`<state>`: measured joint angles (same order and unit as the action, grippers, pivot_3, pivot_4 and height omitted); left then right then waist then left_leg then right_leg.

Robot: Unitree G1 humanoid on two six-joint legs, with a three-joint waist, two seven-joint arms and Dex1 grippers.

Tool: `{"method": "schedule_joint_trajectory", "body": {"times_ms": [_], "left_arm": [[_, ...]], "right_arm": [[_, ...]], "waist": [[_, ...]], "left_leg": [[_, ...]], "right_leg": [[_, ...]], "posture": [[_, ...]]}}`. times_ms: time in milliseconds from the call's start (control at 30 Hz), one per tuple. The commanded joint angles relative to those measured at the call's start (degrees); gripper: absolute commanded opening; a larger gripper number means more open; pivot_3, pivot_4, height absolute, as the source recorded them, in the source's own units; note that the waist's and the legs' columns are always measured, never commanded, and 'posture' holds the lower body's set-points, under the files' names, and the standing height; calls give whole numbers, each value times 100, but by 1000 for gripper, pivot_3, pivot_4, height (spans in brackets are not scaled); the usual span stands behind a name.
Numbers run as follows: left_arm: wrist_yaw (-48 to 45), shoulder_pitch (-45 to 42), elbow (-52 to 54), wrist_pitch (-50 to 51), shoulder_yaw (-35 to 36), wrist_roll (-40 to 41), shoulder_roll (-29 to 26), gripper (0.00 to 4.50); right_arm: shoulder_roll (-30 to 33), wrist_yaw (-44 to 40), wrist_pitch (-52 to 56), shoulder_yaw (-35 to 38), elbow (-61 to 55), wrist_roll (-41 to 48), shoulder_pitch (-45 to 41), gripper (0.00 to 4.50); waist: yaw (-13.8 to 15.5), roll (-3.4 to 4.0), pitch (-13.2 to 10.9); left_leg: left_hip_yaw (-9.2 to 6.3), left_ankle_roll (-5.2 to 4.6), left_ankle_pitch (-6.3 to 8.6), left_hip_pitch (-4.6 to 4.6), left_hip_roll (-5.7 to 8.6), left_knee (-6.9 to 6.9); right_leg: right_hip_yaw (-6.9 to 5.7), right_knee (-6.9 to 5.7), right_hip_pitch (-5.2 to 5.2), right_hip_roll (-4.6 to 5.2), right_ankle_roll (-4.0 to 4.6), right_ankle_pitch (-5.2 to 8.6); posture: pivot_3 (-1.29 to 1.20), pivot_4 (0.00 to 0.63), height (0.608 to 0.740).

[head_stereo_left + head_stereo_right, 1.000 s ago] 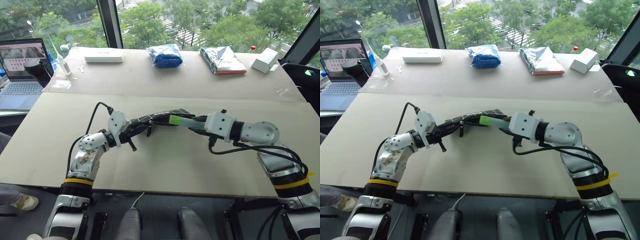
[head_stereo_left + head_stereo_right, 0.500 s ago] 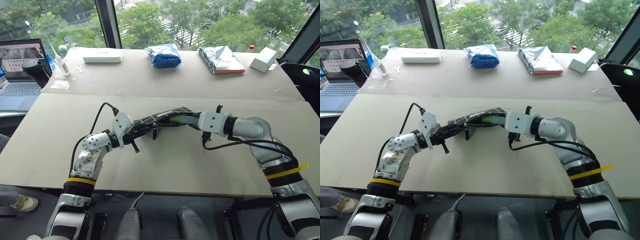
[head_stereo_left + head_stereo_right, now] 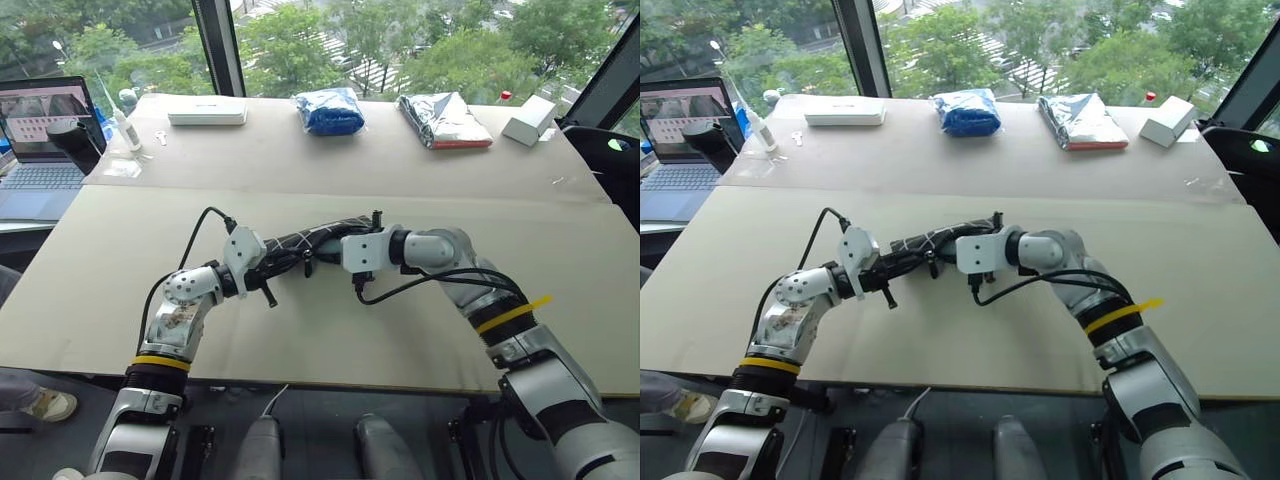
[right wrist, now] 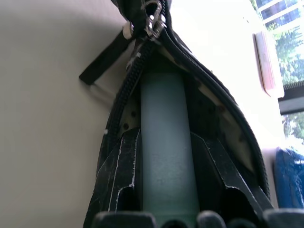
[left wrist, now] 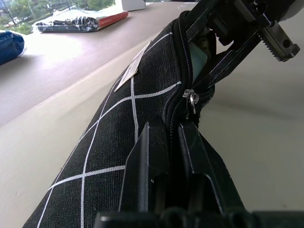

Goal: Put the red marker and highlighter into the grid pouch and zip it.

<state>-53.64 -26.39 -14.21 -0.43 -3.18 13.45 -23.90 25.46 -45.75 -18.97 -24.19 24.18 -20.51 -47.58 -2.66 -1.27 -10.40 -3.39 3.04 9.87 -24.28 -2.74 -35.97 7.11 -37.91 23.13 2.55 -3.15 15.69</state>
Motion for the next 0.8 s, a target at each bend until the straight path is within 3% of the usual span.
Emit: {"method": "schedule_joint_trajectory", "body": {"times_ms": [33, 133, 367, 533, 600, 700, 800], "left_arm": [[22, -17, 306, -21, 51, 64, -14, 0], [60, 25, 356, 13, 58, 72, -15, 0], [95, 63, 390, 51, 32, 69, -1, 0], [110, 38, 359, 60, 22, 72, 29, 0], [113, 46, 366, 67, 30, 79, 29, 0], [132, 68, 327, 53, 29, 51, 27, 0], [151, 92, 329, 85, 39, 62, 31, 0]], "right_arm": [[-137, -33, -203, 84, -27, 219, -187, 2721], [45, 277, -215, 363, 180, 166, -289, 3756], [484, -268, 271, 1181, -192, 1379, 53, 3756], [1113, -1602, 3132, 2209, -1899, 3792, 1112, 3756], [1438, -1862, 3873, 2473, -2446, 4384, 1561, 3756], [1692, -1958, 4966, 2897, -3177, 5349, 2444, 3756], [1601, -1671, 5533, 3058, -3490, 5748, 2868, 3756]], "waist": [[-1, 0, 0], [9, 0, 0], [9, 0, 0], [24, 0, 0], [50, 0, 0], [36, -1, 0], [-21, -2, 0]], "left_leg": [[-1, 0, 0, 0, 0, 0], [-1, 0, 0, -1, 0, -2], [-1, 1, 0, 0, 0, 0], [-4, 0, 0, -1, 0, -1], [-6, 0, 0, -4, 2, -5], [-5, 0, 0, 2, 2, -6], [-4, 0, 0, 5, 2, -5]], "right_leg": [[0, -2, 0, 0, 0, 0], [0, -5, 0, 0, 1, 0], [0, -2, -1, 0, 0, 0], [0, -4, -5, 0, 1, 0], [-1, -2, -7, 3, 0, 0], [-1, 0, -13, 1, -1, 1], [2, -2, -12, 0, -4, 3]], "posture": [[0, 150, 740], [0, 150, 740], [0, 150, 740], [0, 150, 740], [0, 150, 740], [0, 150, 740], [0, 150, 740]]}}
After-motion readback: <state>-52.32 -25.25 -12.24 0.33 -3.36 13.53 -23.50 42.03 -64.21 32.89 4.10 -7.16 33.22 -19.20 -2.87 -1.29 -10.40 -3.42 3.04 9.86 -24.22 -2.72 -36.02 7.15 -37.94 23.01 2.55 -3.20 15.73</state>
